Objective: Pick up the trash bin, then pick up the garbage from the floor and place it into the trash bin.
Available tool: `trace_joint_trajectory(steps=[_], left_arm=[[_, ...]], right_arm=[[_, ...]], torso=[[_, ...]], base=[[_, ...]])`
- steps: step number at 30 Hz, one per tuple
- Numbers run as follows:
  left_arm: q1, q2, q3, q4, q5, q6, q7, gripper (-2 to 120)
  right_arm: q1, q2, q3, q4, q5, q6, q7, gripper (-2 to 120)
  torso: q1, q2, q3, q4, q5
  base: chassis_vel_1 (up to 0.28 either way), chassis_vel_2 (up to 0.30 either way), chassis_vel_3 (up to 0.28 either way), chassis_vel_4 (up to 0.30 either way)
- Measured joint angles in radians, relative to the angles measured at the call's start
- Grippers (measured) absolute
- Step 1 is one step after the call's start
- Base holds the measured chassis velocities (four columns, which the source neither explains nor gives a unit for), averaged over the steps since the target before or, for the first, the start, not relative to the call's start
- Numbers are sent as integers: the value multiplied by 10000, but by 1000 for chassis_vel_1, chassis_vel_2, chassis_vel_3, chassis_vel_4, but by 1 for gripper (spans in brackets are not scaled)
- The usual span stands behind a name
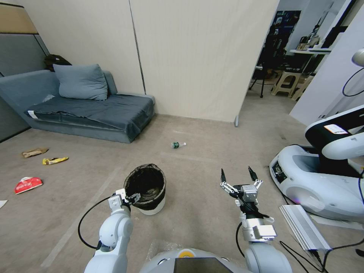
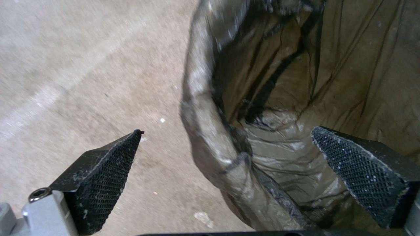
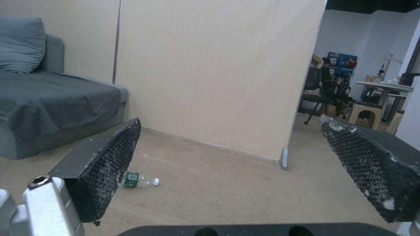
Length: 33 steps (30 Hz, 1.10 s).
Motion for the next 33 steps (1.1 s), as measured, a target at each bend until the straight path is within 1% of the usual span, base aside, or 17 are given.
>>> trace_joint_trajectory(steps=[6, 10, 11, 13, 14, 17, 18, 21, 22, 26, 27, 28, 30, 31, 33], left_arm=[[-95, -23, 49, 238, -184, 0, -50, 100], [-279, -24, 55, 524, -269, -12, -64, 99], [-330, -20, 49, 616, -333, -24, -52, 93], [-341, -23, 42, 703, -398, -36, -21, 85], [-341, -23, 42, 703, -398, -36, -21, 85], [-307, -126, 52, 764, -455, -45, -86, 71], [-307, -126, 52, 764, -455, -45, -86, 71], [-289, -157, 55, 792, -462, -48, -115, 56], [-289, -157, 55, 792, -462, -48, -115, 56], [-248, -157, 19, 792, -461, -49, -117, 38], [-248, -157, 19, 792, -461, -49, -117, 38], [-225, -159, 11, 792, -455, -49, -124, 32], [-197, -171, 5, 793, -438, -50, -132, 25], [-197, -171, 5, 793, -438, -50, -132, 25], [-170, -187, 1, 816, -395, -50, -141, 15]], right_arm=[[8, 0, -15, -57, -11, 77, -19, 100], [23, 0, -51, -167, -43, 212, -72, 100], [23, 0, -52, -170, -44, 216, -74, 100], [24, 0, -53, -175, -46, 226, -76, 100], [24, 0, -53, -175, -46, 226, -76, 100], [24, 0, -52, -186, -50, 240, -80, 100], [24, 0, -52, -186, -50, 240, -80, 100], [27, 0, -53, -196, -53, 246, -82, 100], [27, 0, -53, -196, -53, 246, -82, 100], [30, 0, -56, -206, -56, 249, -87, 100], [30, 0, -56, -206, -56, 249, -87, 100], [31, 0, -59, -210, -58, 250, -89, 100], [32, 0, -60, -212, -59, 251, -90, 100], [32, 0, -60, -212, -59, 251, -90, 100], [35, 0, -62, -216, -62, 252, -92, 100]], torso=[[0, 0, 0, 0, -1], [0, 1, -2, 2, 6], [0, 1, -3, 2, 9], [-1, 2, -4, 3, 13], [-1, 2, -4, 3, 13], [-1, 3, -4, 3, 12], [-1, 3, -4, 3, 12], [-1, 4, -4, 3, 7], [-1, 4, -4, 3, 7], [-2, 4, -3, 0, 4], [-2, 4, -3, 0, 4], [-1, 4, -3, 1, 4], [-1, 4, -3, 2, 4], [-1, 4, -3, 2, 4], [-1, 4, -2, 3, 5]], base=[[0, 0, 0, 0], [0, 0, 0, 0], [0, 0, 0, 0], [0, 0, 0, 0], [0, 0, 0, 0], [0, 0, 0, 0], [0, 0, 0, 0], [0, 0, 0, 0], [0, 0, 0, 0], [0, 0, 0, 0], [0, 0, 0, 0], [0, 0, 0, 0], [0, 0, 0, 0], [0, 0, 0, 0], [0, 0, 0, 0]])
